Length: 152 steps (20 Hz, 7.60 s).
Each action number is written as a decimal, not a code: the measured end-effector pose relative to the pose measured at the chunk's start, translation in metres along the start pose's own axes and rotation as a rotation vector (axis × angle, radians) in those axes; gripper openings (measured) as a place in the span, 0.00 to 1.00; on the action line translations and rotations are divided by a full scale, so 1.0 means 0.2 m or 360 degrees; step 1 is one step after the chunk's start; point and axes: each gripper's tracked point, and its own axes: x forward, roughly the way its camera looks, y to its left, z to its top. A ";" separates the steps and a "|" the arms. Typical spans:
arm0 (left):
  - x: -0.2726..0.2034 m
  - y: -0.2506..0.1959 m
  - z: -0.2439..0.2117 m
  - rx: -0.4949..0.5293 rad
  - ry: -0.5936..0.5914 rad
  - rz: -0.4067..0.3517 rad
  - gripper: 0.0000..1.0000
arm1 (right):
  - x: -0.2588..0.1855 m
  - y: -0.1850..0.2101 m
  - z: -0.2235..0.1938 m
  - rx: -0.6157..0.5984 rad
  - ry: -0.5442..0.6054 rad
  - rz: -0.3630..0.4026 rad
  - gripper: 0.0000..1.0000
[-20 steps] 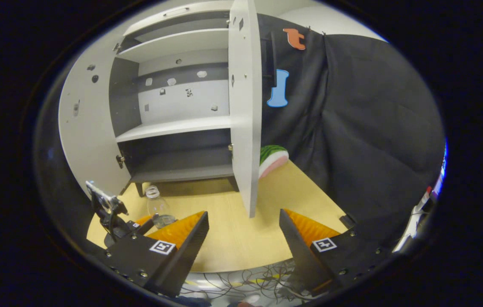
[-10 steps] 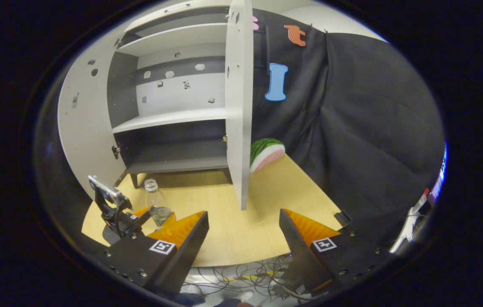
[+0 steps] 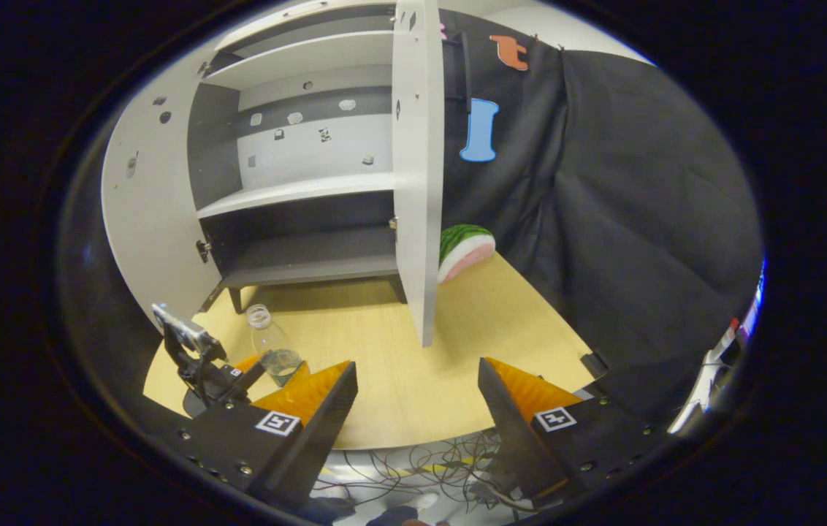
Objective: Grasp the bottle in the cabinet with the left hand and place it on the coaster, then close the right door with the right hand and the left door with the left hand.
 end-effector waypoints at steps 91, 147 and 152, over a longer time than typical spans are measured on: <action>-1.01 1.55 1.57 -0.0203 -0.0430 0.0497 0.87 | 0.78 1.11 1.66 0.0061 -0.0865 0.0342 0.97; 0.28 0.73 1.97 -0.0097 -0.0503 0.0253 0.98 | 0.24 0.40 1.07 0.0198 -0.0653 0.0355 0.97; 0.36 0.74 1.97 -0.0088 -0.0487 0.0372 0.99 | 0.21 0.36 1.02 0.0187 -0.0629 0.0369 1.00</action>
